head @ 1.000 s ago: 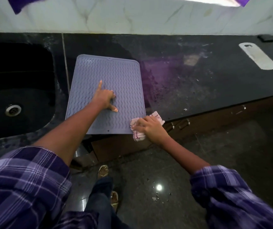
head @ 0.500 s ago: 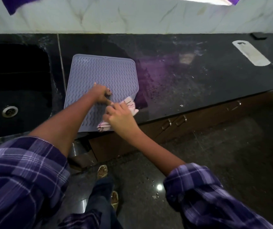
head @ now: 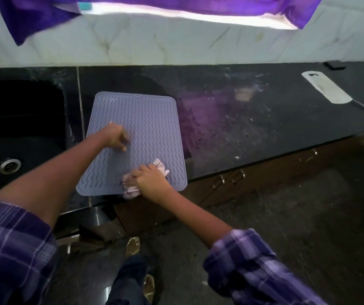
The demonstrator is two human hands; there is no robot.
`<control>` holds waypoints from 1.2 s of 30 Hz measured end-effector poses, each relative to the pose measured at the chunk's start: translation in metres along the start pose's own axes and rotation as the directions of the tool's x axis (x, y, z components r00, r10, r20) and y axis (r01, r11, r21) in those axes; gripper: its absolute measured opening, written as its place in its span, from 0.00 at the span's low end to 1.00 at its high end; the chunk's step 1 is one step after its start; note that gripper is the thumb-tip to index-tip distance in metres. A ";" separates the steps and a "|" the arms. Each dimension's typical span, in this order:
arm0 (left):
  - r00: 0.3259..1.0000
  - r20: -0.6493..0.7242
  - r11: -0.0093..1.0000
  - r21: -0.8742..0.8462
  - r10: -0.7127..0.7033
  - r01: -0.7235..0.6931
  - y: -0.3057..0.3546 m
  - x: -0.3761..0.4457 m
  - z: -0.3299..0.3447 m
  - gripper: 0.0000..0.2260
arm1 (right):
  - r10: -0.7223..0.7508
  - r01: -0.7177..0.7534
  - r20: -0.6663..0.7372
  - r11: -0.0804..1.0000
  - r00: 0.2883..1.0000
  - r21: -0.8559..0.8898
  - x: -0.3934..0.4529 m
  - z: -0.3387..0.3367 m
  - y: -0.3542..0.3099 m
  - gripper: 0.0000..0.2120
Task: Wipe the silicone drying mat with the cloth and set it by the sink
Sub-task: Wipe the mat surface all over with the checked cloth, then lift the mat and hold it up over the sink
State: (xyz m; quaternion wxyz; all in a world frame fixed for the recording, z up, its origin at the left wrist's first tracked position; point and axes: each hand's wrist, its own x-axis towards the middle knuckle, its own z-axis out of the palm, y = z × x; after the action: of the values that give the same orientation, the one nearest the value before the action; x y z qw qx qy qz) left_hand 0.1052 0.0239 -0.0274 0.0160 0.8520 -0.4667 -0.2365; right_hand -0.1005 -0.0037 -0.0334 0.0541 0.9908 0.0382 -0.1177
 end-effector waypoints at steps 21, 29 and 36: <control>0.959 -0.201 0.956 0.171 -0.202 0.237 -0.066 0.031 -0.055 0.11 | 0.814 -0.832 0.178 0.530 0.554 0.167 0.016 -0.008 0.233 0.18; 0.913 -0.294 0.936 0.125 -0.282 0.330 -0.098 0.092 -0.080 0.13 | 0.790 -0.695 0.029 0.521 0.612 0.495 0.129 -0.022 0.240 0.16; 0.917 -0.214 0.937 0.021 -0.337 0.349 -0.112 0.140 -0.083 0.16 | 0.771 -0.726 0.136 0.502 0.622 0.470 0.187 -0.007 0.277 0.17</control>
State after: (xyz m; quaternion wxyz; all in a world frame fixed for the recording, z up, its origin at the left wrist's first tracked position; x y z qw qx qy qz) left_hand 0.2913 -0.0414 -0.0362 -0.0021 0.9407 -0.3126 -0.1319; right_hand 0.1070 -0.2659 -0.0439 -0.1503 0.8929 -0.4223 -0.0428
